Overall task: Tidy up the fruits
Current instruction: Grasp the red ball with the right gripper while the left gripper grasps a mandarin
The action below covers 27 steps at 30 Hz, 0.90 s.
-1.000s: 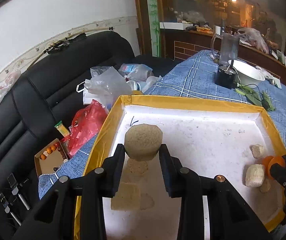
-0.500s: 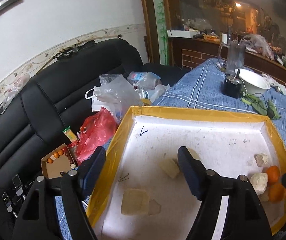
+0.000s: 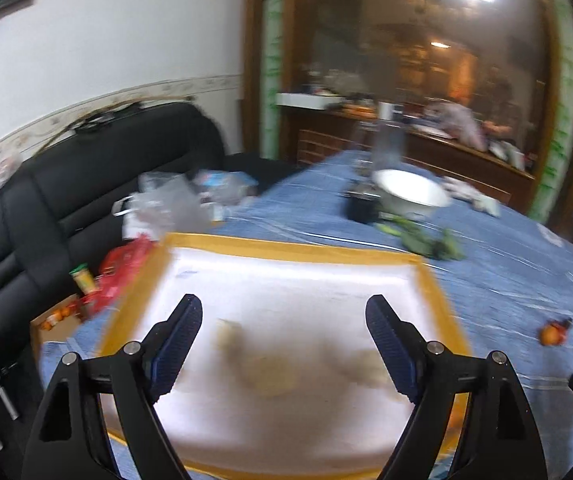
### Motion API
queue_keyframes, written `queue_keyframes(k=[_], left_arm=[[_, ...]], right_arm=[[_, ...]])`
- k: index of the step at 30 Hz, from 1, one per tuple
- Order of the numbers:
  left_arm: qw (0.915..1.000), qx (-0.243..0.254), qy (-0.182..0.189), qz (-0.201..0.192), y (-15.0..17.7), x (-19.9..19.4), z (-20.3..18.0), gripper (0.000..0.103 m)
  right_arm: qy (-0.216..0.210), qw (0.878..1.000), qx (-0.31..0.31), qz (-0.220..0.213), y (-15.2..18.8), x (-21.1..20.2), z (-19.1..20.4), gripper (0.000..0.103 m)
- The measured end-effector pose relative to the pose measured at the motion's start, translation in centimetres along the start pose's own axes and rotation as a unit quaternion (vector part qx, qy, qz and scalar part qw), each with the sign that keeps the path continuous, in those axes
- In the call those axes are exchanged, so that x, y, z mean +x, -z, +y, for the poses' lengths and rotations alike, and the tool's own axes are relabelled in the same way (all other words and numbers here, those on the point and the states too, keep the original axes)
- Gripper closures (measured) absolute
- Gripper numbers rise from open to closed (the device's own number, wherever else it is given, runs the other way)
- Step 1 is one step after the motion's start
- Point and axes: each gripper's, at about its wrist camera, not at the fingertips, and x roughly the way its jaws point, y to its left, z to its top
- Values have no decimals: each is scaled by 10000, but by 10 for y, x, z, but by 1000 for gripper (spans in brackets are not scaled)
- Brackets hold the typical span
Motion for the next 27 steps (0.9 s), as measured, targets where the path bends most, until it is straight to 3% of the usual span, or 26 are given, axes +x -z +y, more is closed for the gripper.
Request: queue_keyframes(k=[3,11,15,20,21,27], left_arm=[[9982,385,466,62,8,-4,-48,19],[9831,1253,1300,293,25,0,-143,19],[9786,1412,1456,359,28,5,-167,19],[9725,1510,1678,579,31,21,-192,19],[9712,1546,1717,576,34,21,-198,19],[9616,1667,2028,799,44,46,-246,20]], right_arm=[[31,9997,243,69,-5,11,-27,18],[-44,9994,123,320,-40,62,-29,49],[58,9988,-173,453,-44,78,-26,59],[-93,9980,-285,563,-54,99,-21,63],[-136,9979,-301,549,-55,100,-21,71],[-90,9985,-153,520,-52,91,-43,71]])
